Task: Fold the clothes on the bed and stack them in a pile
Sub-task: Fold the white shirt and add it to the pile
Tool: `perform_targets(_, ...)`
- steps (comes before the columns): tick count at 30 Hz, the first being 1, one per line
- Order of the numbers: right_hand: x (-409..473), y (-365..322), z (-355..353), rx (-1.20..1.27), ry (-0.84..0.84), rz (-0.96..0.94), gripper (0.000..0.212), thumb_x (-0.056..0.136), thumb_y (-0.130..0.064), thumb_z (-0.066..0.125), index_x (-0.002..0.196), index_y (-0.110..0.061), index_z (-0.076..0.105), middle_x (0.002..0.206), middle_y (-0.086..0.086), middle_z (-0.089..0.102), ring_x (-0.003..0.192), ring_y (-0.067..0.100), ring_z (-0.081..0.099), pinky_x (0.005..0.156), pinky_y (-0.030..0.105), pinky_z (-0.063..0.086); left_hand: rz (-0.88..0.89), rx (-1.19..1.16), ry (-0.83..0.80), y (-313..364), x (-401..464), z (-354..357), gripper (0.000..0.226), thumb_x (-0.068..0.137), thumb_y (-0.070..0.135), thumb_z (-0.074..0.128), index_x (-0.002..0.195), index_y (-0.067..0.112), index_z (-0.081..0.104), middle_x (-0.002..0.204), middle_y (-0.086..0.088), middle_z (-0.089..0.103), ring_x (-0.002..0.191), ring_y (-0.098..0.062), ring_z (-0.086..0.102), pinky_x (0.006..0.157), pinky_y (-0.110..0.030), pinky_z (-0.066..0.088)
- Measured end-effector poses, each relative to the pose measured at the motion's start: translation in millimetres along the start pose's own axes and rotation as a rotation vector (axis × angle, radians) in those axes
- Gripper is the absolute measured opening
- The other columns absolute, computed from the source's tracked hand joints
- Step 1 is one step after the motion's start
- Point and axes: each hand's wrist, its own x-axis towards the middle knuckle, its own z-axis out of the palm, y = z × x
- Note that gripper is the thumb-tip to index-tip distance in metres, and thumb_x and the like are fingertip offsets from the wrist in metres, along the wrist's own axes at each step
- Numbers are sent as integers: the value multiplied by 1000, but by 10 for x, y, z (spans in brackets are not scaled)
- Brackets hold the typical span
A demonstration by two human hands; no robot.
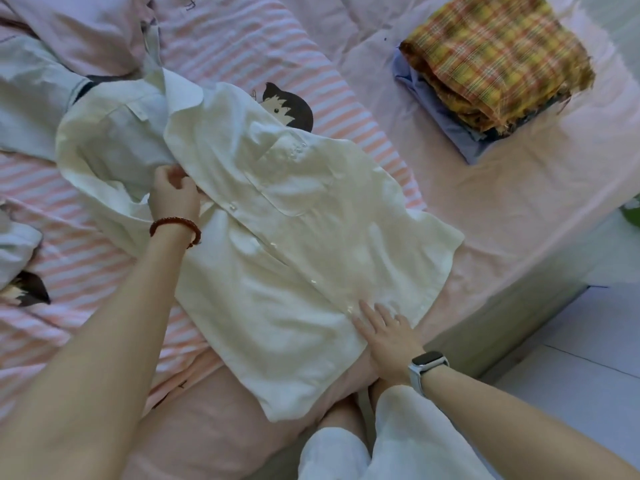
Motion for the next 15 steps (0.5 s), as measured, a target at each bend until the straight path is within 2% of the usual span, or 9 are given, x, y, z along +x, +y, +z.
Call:
perform_targets(2, 16, -73, -11, 10, 31, 7, 70, 88, -14, 42, 149, -17, 6, 157, 7, -13, 144, 26, -5, 113, 49, 8, 235, 220, -6, -100, -112, -105, 32, 89, 10, 41, 118, 10, 56, 117, -9, 61, 109, -25, 53, 90, -29, 38)
perform_targets(3, 16, -117, -38, 44, 83, -1, 63, 89, -16, 41, 147, -15, 16, 157, 9, -6, 144, 26, 1, 113, 48, 10, 341, 330, -13, -159, -129, -159, 32, 89, 8, 42, 117, 10, 58, 116, -12, 61, 111, -29, 50, 92, -35, 37)
perform_targets(5, 31, -218, -160, 92, 257, -78, 46, 86, -13, 49, 132, -10, 44, 151, 16, 25, 136, 31, 30, 105, 46, 28, 505, 608, -25, -253, -88, -257, 32, 88, 10, 46, 116, 14, 61, 116, -13, 60, 114, -32, 45, 94, -44, 32)
perform_targets(7, 98, -335, -322, 147, 412, -178, 36, 72, -5, 66, 108, -6, 62, 124, 17, 56, 106, 34, 58, 81, 40, 48, 589, 820, -82, -288, 10, -350, 34, 88, 19, 52, 120, 21, 59, 124, -6, 57, 120, -28, 39, 95, -45, 25)
perform_targets(8, 161, -406, -410, 185, 465, -227, 36, 69, -2, 68, 105, -4, 64, 114, 16, 61, 97, 34, 62, 74, 37, 50, 599, 914, -126, -294, 69, -393, 36, 87, 27, 54, 123, 25, 56, 130, -2, 53, 123, -25, 36, 95, -44, 23)
perform_targets(11, 417, -672, -763, 347, 522, -307, 39, 80, 2, 55, 119, 1, 57, 119, 18, 57, 103, 36, 55, 80, 44, 49, 611, 1117, -195, -317, 196, -487, 35, 87, 40, 55, 120, 28, 58, 132, 1, 52, 126, -22, 34, 96, -42, 19)
perform_targets(13, 600, -846, -962, 431, 595, -289, 43, 84, 1, 50, 127, 1, 50, 125, 17, 53, 108, 35, 51, 86, 45, 46, 692, 1052, -124, -325, 228, -525, 21, 90, 33, 55, 102, 21, 68, 115, -3, 63, 117, -25, 43, 96, -42, 16)
perform_targets(15, 761, -985, -1118, 484, 606, -247, 48, 87, -5, 46, 135, -4, 40, 132, 12, 47, 114, 31, 45, 92, 40, 41, 769, 931, -69, -295, 202, -565, 17, 90, 24, 55, 91, 15, 69, 99, -7, 68, 108, -28, 51, 96, -41, 15)
